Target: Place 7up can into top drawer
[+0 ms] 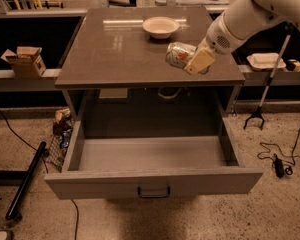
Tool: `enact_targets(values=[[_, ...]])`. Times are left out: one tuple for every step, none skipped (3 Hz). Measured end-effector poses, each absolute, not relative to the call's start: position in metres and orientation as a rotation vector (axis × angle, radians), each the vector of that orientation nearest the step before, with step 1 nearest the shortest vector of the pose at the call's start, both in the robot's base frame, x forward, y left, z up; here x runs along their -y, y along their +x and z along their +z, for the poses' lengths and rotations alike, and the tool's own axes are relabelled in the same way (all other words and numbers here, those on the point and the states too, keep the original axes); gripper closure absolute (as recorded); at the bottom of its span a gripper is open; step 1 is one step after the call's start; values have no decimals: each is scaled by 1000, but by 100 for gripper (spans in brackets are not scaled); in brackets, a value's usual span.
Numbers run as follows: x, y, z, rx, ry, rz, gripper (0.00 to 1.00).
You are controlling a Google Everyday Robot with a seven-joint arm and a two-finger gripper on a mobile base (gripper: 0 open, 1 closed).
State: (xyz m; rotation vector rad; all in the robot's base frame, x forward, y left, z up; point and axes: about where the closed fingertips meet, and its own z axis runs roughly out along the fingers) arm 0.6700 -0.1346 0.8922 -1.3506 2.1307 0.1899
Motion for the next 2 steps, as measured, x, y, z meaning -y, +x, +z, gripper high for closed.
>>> enact_targets(values=[[139, 607, 898, -2124, -1319, 225, 100], [143, 590, 874, -2172, -1334, 245, 100]])
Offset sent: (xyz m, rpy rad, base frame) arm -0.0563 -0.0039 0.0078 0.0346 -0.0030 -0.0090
